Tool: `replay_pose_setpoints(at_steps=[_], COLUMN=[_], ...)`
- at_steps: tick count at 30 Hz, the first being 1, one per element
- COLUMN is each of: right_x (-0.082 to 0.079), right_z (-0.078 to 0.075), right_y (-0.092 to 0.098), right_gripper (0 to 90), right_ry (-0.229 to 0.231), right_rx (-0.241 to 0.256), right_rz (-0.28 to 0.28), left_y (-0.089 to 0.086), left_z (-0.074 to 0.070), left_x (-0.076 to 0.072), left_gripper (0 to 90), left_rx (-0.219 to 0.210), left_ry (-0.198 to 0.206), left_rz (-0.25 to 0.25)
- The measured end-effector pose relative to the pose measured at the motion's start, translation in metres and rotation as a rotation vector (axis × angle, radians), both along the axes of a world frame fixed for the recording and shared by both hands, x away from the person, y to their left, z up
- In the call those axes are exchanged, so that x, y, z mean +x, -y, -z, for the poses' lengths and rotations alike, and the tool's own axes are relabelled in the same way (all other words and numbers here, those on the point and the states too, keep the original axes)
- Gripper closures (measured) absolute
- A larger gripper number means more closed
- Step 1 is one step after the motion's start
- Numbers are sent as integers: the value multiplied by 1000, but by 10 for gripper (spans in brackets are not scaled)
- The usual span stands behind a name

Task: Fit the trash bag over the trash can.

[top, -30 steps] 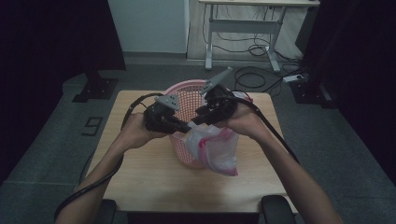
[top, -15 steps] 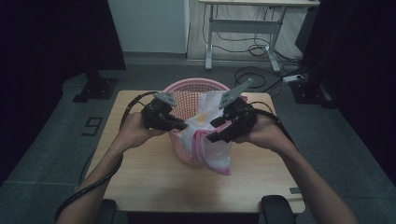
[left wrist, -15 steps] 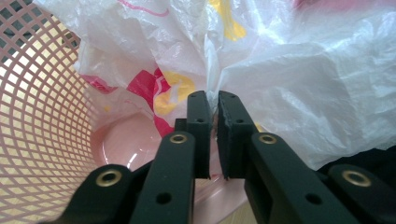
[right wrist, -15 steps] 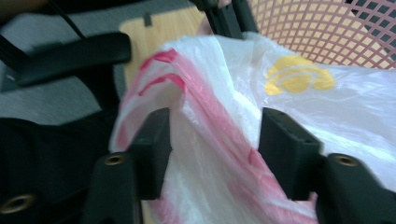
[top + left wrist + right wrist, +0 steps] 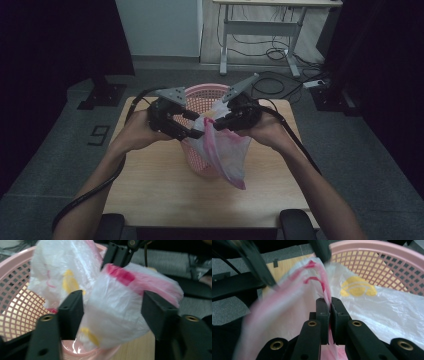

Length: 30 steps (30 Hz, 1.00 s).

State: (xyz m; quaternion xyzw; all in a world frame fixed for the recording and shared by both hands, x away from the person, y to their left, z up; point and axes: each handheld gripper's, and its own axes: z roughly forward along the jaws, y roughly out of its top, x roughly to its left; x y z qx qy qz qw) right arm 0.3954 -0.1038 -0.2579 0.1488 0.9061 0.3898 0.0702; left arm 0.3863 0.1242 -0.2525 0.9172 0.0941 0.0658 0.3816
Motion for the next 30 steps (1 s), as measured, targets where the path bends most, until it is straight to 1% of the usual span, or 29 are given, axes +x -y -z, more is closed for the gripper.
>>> replay_pose_setpoints(at_steps=[1,2,3,4,5,6,8,9,10,11,12,13,14,15,16,17,18,20,21,22,23,24,25,28,29,30], right_x=[2,3,3,4,8,9,11,13,13,14,16,16,17,20,20,22,22,24,25,26,28,29,29,32,33,33], right_z=[0,0,0,1,3,4,5,6,6,6,6,6,6,5,5,3,3,3,2,2,3,3,3,5,6,10], right_y=[-1,0,0,2,8,11,15,22,22,26,33,33,38,46,46,56,56,65,72,76,88,94,94,114,120,132], right_gripper=[852,852,852,852,853,853,855,855,855,855,856,856,857,857,857,856,856,855,855,855,855,855,855,855,855,856], right_ry=[4,7,7,7,6,5,1,2,2,10,21,21,25,30,30,40,40,42,47,48,51,50,50,55,58,60], right_rx=[-1,-6,-6,-10,-12,-13,-9,-3,-3,-11,-25,-25,-29,-37,-37,-48,-48,-56,-64,-69,-79,-80,-80,-97,-105,-128], right_rz=[-1,8,8,18,43,51,59,77,77,91,119,119,136,164,164,191,191,222,238,250,284,302,302,362,381,410], left_y=[2,2,2,0,-5,-5,-12,-18,-18,-22,-26,-30,-35,-39,-44,-54,-54,-64,-68,-74,-83,-83,-89,-107,-113,-123], left_z=[2,2,3,4,5,5,6,7,7,7,6,6,5,4,4,2,2,3,3,4,7,7,9,14,15,19], left_x=[4,4,6,9,14,14,17,21,21,23,24,26,28,30,32,36,36,41,42,44,46,46,48,49,49,49], left_gripper=[627,702,702,760,836,861,879,888,890,890,890,890,890,888,888,882,878,875,869,866,862,860,860,861,866,874], left_rx=[9,9,1,-10,-36,-36,-57,-64,-64,-65,-68,-73,-74,-74,-76,-87,-87,-88,-84,-84,-83,-83,-80,-75,-75,-79], left_ry=[6,6,-3,-13,-27,-27,-25,-25,-25,-23,-21,-19,-14,-7,4,12,12,28,30,36,37,37,41,48,50,48], left_rz=[-3,-3,-10,-18,-42,-42,-70,-103,-103,-122,-142,-163,-184,-209,-235,-281,-281,-330,-343,-368,-400,-400,-416,-470,-486,-511])
